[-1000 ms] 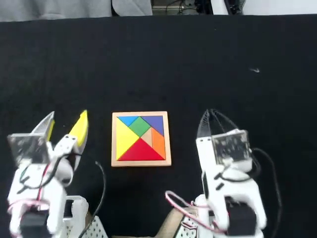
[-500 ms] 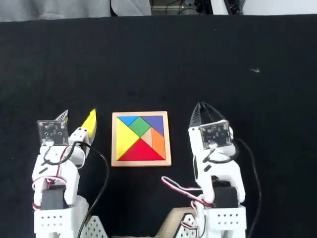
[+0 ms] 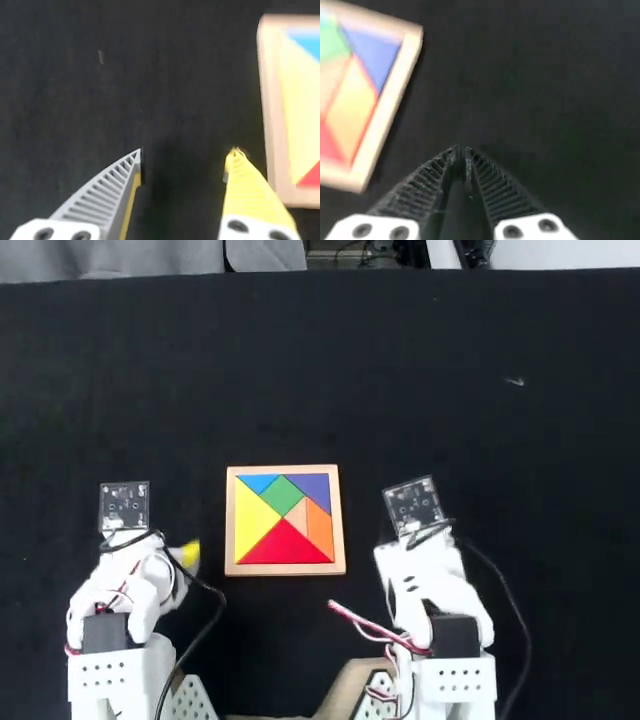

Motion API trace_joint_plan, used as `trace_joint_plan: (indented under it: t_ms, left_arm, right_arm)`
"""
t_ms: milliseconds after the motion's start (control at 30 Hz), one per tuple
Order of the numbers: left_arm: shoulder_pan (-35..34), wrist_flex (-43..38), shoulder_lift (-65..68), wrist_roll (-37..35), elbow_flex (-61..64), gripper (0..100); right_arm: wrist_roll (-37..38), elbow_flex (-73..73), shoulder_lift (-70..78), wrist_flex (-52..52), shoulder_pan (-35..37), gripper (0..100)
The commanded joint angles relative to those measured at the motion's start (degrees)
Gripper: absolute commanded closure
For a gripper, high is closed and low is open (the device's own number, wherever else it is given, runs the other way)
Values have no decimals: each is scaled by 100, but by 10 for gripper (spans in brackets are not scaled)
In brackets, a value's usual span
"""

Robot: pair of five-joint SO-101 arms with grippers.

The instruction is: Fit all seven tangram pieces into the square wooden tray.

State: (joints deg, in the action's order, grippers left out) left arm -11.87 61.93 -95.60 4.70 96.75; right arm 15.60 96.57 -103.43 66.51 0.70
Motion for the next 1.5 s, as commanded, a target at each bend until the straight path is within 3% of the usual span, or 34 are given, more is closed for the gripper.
trace_joint_plan:
  t_ms: [0,67,233,633,900,1467]
  left_arm:
    - [-48,431,-237,-53,66,736]
    - [-4,879,-404,-62,48,736]
    - [-57,1020,-730,-70,66,737]
    - [-13,1020,-730,-70,66,737]
    - [-40,1037,-765,-62,66,737]
    - [-40,1037,-765,-62,66,737]
  right_arm:
    - [-44,13,-303,668,-97,987]
    - [-44,13,-295,730,-79,988]
    - [-44,13,-242,695,-114,988]
    - [-53,13,-242,695,-79,987]
    - [-651,13,-295,712,-114,987]
    - [-633,13,-295,721,-114,987]
